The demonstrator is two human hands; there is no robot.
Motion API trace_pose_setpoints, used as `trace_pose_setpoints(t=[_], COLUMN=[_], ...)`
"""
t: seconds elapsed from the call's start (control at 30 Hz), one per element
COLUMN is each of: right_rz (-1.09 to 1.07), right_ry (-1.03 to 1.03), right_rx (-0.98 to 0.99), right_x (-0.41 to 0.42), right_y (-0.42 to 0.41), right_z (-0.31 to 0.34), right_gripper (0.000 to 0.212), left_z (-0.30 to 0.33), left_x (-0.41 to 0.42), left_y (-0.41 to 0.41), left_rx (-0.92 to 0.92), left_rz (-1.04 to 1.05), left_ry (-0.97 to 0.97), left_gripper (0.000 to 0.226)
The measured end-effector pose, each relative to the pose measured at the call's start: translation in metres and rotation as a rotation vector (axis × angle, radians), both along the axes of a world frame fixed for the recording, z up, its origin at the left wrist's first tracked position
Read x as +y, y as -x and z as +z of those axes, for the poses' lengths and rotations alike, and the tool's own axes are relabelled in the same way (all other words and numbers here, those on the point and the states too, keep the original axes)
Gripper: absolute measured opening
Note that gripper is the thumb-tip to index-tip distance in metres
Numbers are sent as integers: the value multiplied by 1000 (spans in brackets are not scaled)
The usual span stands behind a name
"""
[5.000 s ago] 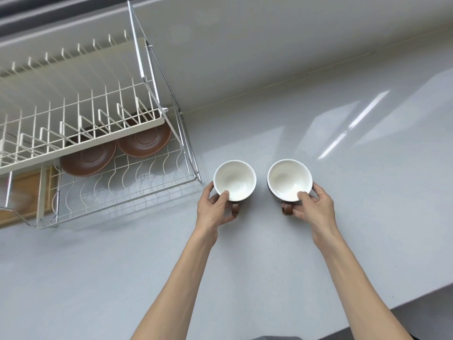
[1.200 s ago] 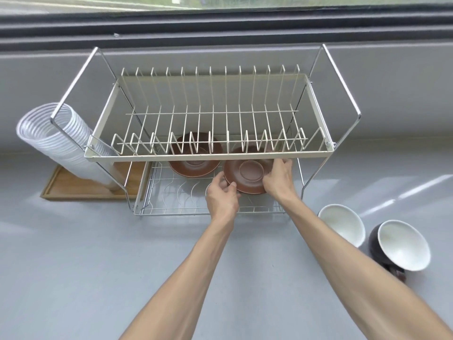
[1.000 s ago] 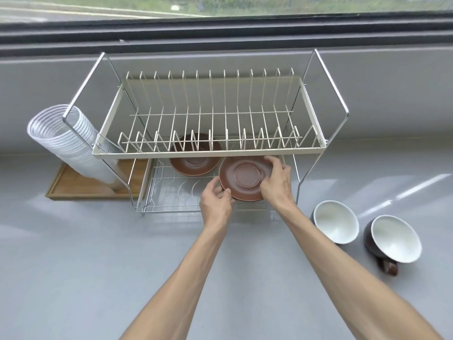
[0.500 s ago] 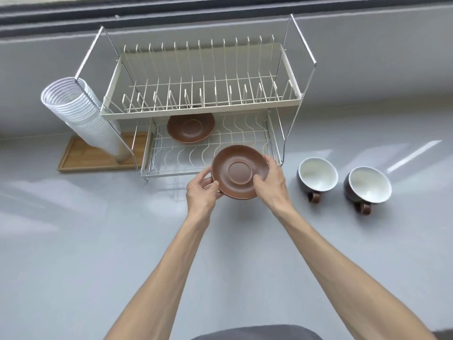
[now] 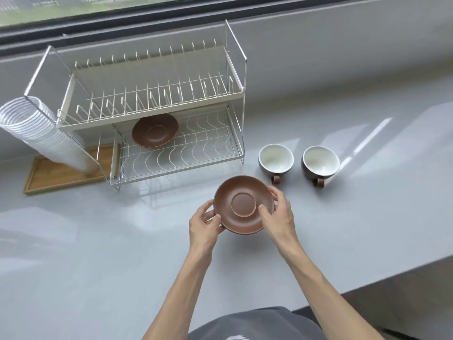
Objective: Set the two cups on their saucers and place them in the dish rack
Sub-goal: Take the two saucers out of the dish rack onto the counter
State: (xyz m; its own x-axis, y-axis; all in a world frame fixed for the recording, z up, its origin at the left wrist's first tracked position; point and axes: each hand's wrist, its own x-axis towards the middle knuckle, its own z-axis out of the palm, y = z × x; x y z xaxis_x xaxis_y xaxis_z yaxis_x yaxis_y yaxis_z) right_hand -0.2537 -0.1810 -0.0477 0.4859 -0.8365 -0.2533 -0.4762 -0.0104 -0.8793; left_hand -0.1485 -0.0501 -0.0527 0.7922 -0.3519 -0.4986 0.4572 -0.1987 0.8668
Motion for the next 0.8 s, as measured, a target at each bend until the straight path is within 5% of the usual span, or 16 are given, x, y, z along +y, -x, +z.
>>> trace_pose_setpoints(t=[0.8], right_rz=[-326], right_ry=[-73], right_rx=[136], right_x=[-79], right_y=[142], right_z=[-27], right_gripper=[50], left_z=[-36], left_x=[-117], left_y=[112], left_rx=[130], left_rz=[-342], left_ry=[-95], left_gripper=[42])
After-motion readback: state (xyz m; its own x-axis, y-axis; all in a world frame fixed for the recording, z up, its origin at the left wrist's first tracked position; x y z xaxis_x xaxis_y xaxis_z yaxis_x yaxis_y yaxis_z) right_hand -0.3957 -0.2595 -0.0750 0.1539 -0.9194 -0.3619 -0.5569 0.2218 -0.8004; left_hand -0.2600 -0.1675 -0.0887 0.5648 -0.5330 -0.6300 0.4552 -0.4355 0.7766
